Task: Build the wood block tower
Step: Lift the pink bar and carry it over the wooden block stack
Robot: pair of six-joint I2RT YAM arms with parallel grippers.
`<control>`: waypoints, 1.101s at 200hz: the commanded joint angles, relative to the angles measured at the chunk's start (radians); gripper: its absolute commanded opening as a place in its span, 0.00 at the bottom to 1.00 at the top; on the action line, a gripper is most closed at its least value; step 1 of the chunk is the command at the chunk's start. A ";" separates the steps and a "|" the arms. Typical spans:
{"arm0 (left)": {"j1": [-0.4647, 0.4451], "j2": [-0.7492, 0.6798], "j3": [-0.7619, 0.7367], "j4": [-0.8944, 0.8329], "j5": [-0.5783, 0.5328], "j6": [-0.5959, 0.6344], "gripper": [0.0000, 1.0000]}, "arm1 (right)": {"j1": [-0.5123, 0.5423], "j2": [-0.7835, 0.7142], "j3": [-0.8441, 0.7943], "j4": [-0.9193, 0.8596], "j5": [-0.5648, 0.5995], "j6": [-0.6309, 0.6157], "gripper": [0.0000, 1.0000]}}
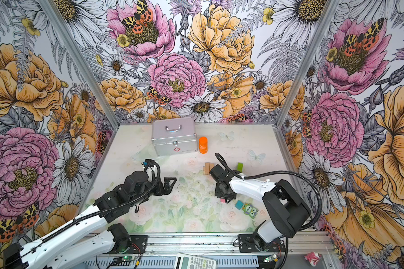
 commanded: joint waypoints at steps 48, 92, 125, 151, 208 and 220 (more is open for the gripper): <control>0.025 -0.014 -0.006 0.012 0.025 0.028 0.99 | 0.008 0.003 0.105 -0.029 -0.005 -0.036 0.27; 0.052 -0.012 -0.005 0.003 0.033 0.036 0.99 | 0.008 0.050 0.248 -0.080 0.009 -0.098 0.27; 0.078 -0.020 -0.009 -0.002 0.045 0.038 0.99 | 0.004 0.121 0.372 -0.094 0.009 -0.158 0.28; 0.090 -0.025 -0.016 -0.002 0.047 0.036 0.99 | -0.014 0.206 0.482 -0.115 0.003 -0.210 0.28; 0.113 -0.022 -0.023 -0.002 0.045 0.033 0.99 | -0.070 0.355 0.657 -0.145 -0.026 -0.292 0.28; 0.122 -0.018 -0.020 -0.001 0.048 0.032 0.99 | -0.083 0.374 0.677 -0.150 -0.033 -0.306 0.28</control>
